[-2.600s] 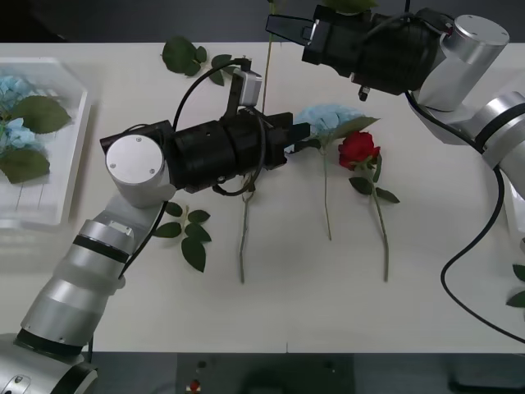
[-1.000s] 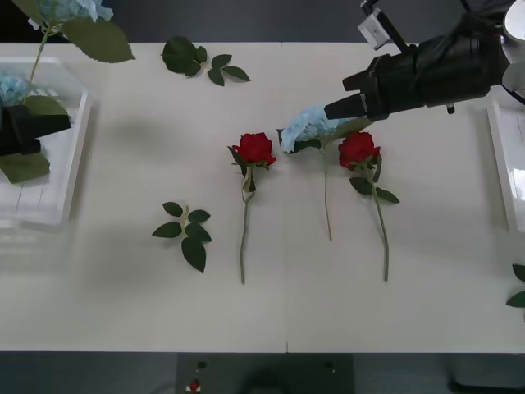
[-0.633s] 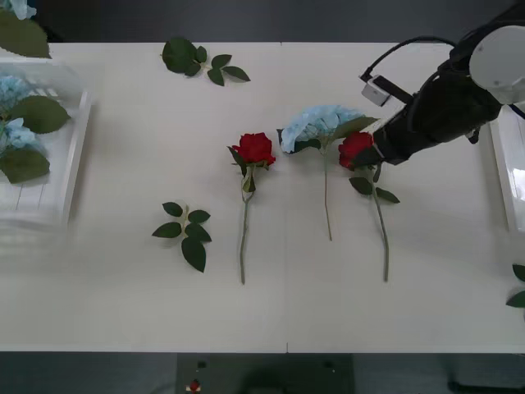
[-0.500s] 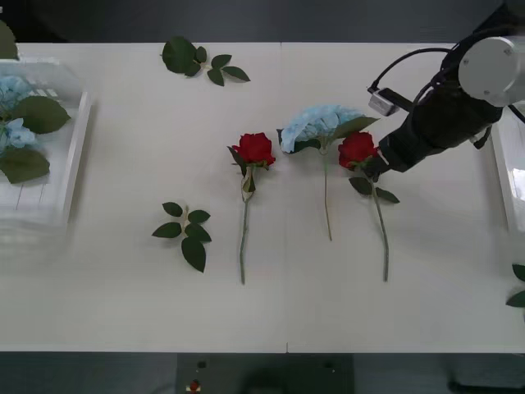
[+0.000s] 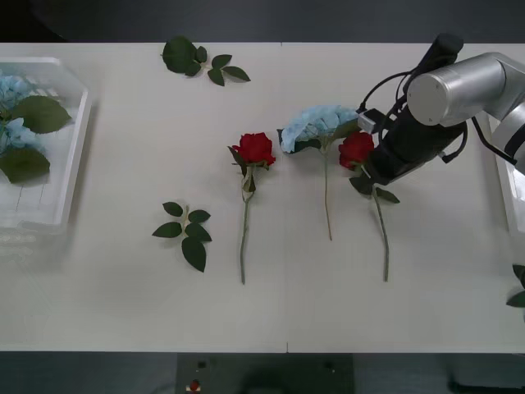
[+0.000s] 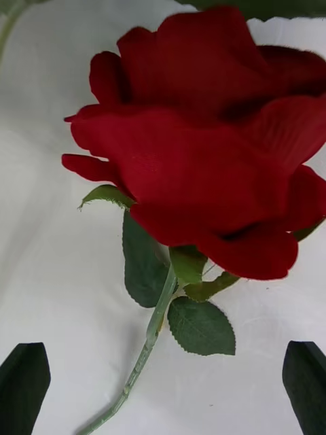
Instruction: Put the red flowers into the right box and the blue flowers into the left box
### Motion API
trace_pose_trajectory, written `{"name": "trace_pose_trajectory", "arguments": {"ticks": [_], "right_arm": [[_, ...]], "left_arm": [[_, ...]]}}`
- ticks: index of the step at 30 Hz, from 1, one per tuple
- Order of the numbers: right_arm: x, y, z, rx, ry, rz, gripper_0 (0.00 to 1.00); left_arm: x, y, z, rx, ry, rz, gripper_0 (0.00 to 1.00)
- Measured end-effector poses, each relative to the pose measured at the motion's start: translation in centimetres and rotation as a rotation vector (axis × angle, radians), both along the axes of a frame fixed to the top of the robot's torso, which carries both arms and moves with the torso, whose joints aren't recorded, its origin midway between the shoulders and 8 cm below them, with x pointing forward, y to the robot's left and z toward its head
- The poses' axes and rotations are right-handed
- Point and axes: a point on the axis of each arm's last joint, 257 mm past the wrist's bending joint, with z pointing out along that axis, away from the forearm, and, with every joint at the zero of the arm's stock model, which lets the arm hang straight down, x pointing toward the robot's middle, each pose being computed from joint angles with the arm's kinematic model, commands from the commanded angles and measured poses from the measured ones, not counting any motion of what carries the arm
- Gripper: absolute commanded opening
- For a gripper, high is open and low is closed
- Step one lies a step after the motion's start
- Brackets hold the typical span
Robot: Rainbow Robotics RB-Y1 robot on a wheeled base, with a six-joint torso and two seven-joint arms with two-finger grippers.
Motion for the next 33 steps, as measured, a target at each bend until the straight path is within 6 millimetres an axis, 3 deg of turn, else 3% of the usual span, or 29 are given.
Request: {"name": "trace_pose_trajectory", "arguments": {"ticks": [9,17,19,21,22,24,26,31,33], "right_arm": [[0.8,-0.2,-1.4,-0.032,-0.015,-0.015,1.0],[1.1,-0.9,-3.0,-0.094,-0.043,0.016,1.0],[1.0,-1.2,-3.3,-0.099,-0.038,0.011,0.84],[1.0,-1.6,-3.4,-0.1,-0.035,0.0,0.48],[1.1,-1.7,-3.4,-0.1,-0.035,-0.004,0.39],[1.3,-2.0,-3.3,-0.107,-0.04,-0.008,0.14],[1.4,-2.2,-3.2,-0.113,-0.047,-0.009,0.0],[1.7,-2.2,-3.1,-0.112,-0.057,-0.008,0.0],[1.8,-2.1,-3.0,-0.11,-0.061,-0.008,0.0]], "left_arm": [[0.4,-1.0,-2.4,0.004,0.024,-0.008,0.01],[0.2,-1.4,-7.3,-0.09,0.069,0.033,0.01],[0.5,-1.5,-7.8,-0.091,0.072,0.033,0.05],[0.7,-2.1,-8.2,-0.093,0.077,0.022,0.22],[0.7,-2.4,-8.3,-0.098,0.078,0.016,0.31],[0.8,-2.9,-8.3,-0.112,0.078,0.007,0.66],[0.7,-3.5,-8.7,-0.137,0.092,-0.007,0.81],[-0.3,-5.5,-9.4,-0.224,0.144,-0.054,1.0],[-0.9,-6.3,-9.2,-0.264,0.168,-0.081,1.0]]}}
